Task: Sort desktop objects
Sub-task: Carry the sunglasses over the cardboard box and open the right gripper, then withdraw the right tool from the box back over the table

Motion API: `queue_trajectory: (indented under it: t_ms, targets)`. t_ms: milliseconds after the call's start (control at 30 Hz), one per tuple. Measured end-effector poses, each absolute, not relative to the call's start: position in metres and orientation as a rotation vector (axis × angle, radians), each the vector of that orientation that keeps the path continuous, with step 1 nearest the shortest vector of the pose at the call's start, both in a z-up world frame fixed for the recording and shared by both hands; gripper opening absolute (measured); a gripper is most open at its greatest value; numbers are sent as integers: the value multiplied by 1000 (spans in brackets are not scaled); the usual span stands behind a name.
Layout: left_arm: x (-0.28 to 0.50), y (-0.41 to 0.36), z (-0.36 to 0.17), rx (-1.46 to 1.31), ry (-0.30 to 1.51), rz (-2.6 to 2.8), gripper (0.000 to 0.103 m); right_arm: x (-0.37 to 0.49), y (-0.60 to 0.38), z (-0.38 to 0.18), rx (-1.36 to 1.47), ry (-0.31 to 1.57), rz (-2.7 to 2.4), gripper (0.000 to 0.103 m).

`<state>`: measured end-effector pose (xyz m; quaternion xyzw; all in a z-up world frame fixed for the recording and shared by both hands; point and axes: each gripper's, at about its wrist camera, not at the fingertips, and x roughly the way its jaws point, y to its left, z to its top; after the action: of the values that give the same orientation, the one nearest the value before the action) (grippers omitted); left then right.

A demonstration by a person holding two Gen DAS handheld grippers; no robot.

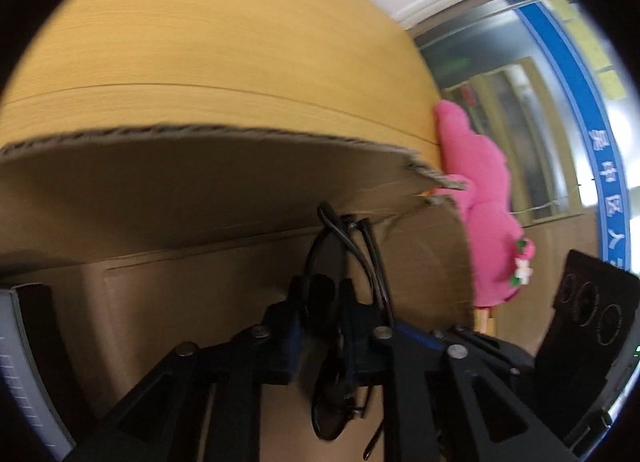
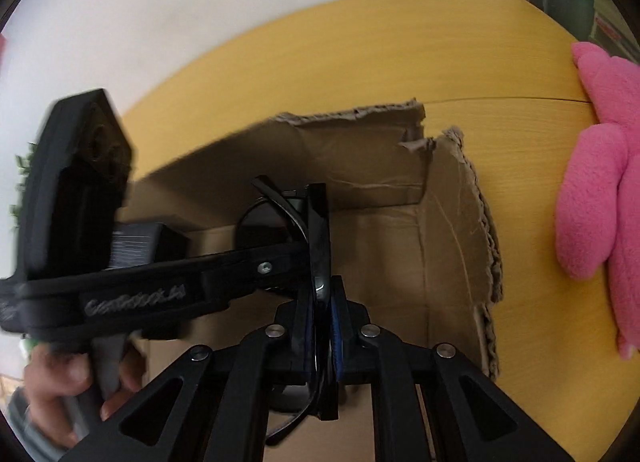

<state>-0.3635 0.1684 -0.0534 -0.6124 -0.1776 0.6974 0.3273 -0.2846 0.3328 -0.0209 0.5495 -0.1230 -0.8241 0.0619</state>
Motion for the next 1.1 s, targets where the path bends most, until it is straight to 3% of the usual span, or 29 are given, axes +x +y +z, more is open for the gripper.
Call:
queue_trajectory:
  t_ms: [333, 433, 600, 667, 767, 900, 1100]
  targets:
    - [-350, 151, -32, -1597, -391, 1910, 23, -291, 323, -24, 1736, -216, -2618, 10]
    - [-336, 143, -8, -1558, -317, 1975, 23, -283, 324, -18, 1693, -283, -2607, 13]
    - [-294, 119, 59, -1382, -220, 2100, 26, -245, 323, 26, 1529, -303, -2622, 77]
    - [-260, 100, 97, -1259, -140, 2221, 39, -215, 325, 56, 1409, -312, -2658, 91]
    - [-205, 70, 141, -1103, -78, 2435, 61, -175, 328, 90, 1281, -371, -2641, 94]
    - [-122, 22, 168, -959, -7, 2620, 69, -97, 332, 107, 1165, -279, -2635, 101]
    - [4, -37, 156, -825, 48, 2864, 78, 15, 283, 126, 997, -52, -2806, 103]
